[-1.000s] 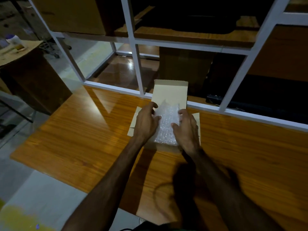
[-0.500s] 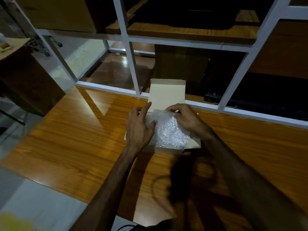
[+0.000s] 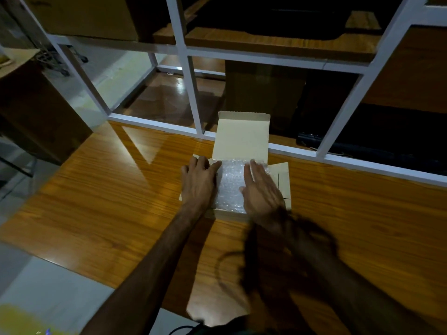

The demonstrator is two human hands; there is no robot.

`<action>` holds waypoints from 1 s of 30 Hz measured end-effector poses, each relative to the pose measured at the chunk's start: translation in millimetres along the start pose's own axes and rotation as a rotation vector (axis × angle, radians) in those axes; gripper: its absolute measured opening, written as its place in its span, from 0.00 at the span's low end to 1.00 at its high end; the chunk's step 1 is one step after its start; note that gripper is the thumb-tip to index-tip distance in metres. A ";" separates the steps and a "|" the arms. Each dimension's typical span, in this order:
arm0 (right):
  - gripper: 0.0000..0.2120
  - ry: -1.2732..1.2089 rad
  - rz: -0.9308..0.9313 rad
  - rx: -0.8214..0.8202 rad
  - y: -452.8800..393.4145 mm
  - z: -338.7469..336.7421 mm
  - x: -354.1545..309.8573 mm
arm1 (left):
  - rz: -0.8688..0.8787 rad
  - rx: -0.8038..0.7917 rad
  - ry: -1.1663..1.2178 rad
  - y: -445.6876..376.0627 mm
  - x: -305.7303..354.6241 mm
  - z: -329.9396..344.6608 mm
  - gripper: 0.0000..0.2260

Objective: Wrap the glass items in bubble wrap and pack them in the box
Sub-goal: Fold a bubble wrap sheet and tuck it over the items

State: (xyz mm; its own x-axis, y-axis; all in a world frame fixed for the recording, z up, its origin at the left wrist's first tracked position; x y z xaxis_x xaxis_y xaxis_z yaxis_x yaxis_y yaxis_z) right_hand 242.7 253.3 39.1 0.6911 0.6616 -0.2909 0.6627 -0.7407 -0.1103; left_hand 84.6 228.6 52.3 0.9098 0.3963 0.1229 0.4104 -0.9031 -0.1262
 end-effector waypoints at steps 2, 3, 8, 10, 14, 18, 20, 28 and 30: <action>0.30 -0.018 -0.001 -0.034 5.8 14.4 -1.2 | 0.023 -0.009 0.030 2.1 7.7 -3.5 0.29; 0.30 -0.033 -0.002 -0.041 5.9 19.3 0.2 | 0.037 -0.024 0.099 3.8 10.2 -2.8 0.31; 0.31 0.116 -0.033 0.005 0.0 29.8 9.3 | 0.331 -0.228 0.166 17.7 30.0 31.6 0.43; 0.31 0.149 -0.035 -0.059 -3.2 34.0 11.0 | 0.341 -0.246 0.078 13.4 28.1 43.5 0.39; 0.31 0.174 -0.029 -0.062 -4.8 32.4 12.5 | 0.334 -0.304 -0.023 8.4 30.8 50.4 0.37; 0.31 0.190 -0.087 0.028 -1.2 27.6 6.5 | 0.352 -0.372 -0.090 11.6 31.2 56.1 0.40; 0.35 0.153 -0.059 -0.030 -10.4 17.7 8.0 | 0.352 -0.393 -0.099 11.9 31.9 57.2 0.39; 0.31 0.104 -0.032 -0.029 -11.4 31.2 14.7 | 0.366 -0.274 -0.212 3.8 30.8 51.0 0.38; 0.27 0.143 -0.062 0.073 -7.9 31.2 13.3 | 0.360 -0.246 -0.238 3.6 27.4 52.1 0.39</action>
State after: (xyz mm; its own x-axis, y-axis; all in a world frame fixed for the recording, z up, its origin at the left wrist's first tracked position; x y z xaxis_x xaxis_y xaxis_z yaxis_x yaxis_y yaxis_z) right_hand 237.7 264.3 6.5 0.6871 0.7122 -0.1439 0.6862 -0.7011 -0.1937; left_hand 114.2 244.8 3.9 0.9917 0.0524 -0.1173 0.0666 -0.9905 0.1203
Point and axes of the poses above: each hand's wrist, its own y-axis away from the middle knuckle, its own z-axis out of the palm, x = y × z, the point moved 8 cm from there along -y, towards the middle knuckle, and after that the axes turned 10 degrees about -z, right-handed, at the moved point
